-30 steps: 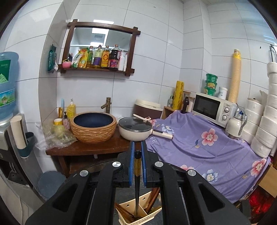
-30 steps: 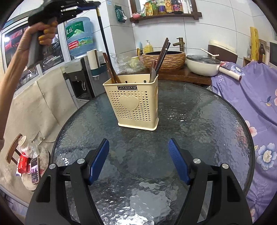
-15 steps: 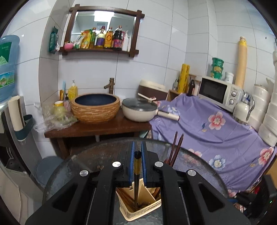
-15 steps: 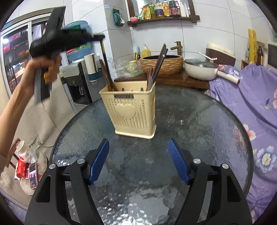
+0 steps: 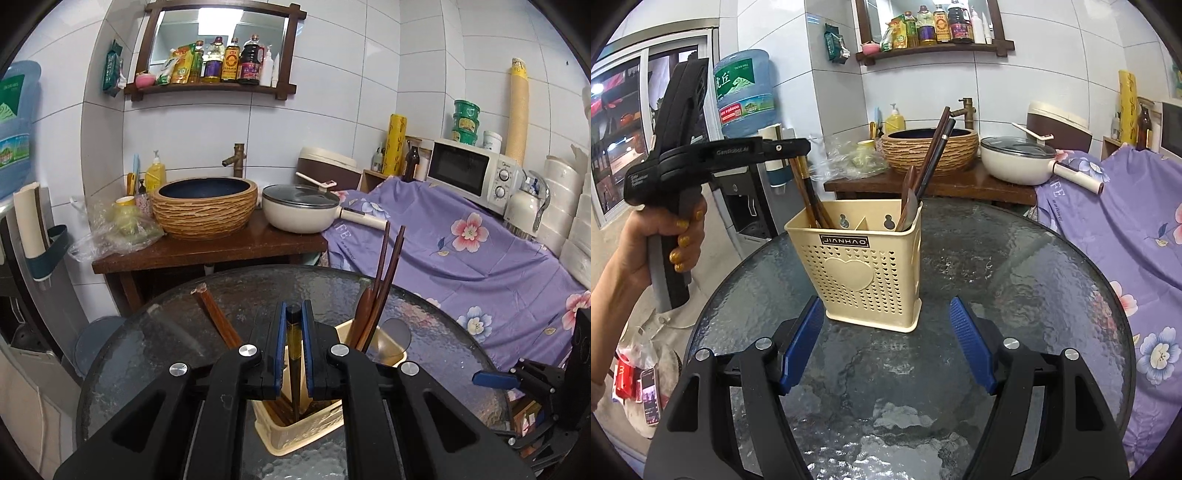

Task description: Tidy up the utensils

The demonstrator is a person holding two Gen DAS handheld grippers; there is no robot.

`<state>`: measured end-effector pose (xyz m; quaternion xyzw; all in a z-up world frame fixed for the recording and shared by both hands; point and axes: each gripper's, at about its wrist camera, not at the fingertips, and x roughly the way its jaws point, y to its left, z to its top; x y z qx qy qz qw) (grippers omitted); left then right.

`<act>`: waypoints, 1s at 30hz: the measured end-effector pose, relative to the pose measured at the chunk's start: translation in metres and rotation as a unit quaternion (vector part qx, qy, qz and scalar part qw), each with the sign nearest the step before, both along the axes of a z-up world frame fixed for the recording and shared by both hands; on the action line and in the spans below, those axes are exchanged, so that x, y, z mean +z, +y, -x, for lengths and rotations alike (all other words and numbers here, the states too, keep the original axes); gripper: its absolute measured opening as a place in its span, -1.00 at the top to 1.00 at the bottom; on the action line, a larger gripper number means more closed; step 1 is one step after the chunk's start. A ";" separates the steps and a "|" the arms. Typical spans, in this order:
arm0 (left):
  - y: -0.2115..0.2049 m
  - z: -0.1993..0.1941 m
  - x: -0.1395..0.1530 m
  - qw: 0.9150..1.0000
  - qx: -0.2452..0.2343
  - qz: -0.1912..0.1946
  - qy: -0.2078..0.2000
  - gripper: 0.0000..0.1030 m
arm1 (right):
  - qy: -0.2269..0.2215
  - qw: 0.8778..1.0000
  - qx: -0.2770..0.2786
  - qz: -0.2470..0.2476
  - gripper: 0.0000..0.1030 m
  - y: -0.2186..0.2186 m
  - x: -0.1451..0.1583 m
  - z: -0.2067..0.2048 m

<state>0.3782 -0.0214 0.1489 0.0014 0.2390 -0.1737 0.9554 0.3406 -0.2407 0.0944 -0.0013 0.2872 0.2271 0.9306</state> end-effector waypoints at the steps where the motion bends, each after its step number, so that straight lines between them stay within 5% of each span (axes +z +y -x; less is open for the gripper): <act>1: -0.001 0.002 -0.001 1.000 0.003 -0.009 -0.004 0.72 | -0.001 1.000 -0.001 0.000 -0.37 0.000 0.000 0.000; 3: -0.001 0.008 0.000 1.000 0.006 -0.016 -0.018 0.07 | -0.004 1.000 -0.004 0.000 -0.39 0.000 0.001 0.000; 4: 0.001 0.013 0.001 0.999 0.014 -0.017 -0.031 -0.06 | -0.007 1.000 -0.006 0.000 -0.44 -0.001 0.002 0.000; 10: 0.000 0.048 0.003 0.998 0.012 -0.024 -0.061 -0.28 | -0.028 0.999 -0.026 0.006 -0.53 -0.006 0.005 0.013; 16: -0.006 0.105 -0.007 0.992 0.040 -0.047 -0.109 -0.88 | -0.056 0.997 -0.051 0.015 -0.69 -0.004 0.004 0.043; 19: -0.009 0.137 -0.021 0.989 0.063 -0.069 -0.117 -0.89 | -0.074 0.995 -0.064 0.022 -0.89 0.000 -0.001 0.066; 30: 0.024 0.246 -0.083 0.982 0.145 -0.072 -0.099 -0.89 | -0.137 0.985 -0.087 0.051 -0.89 0.025 -0.035 0.188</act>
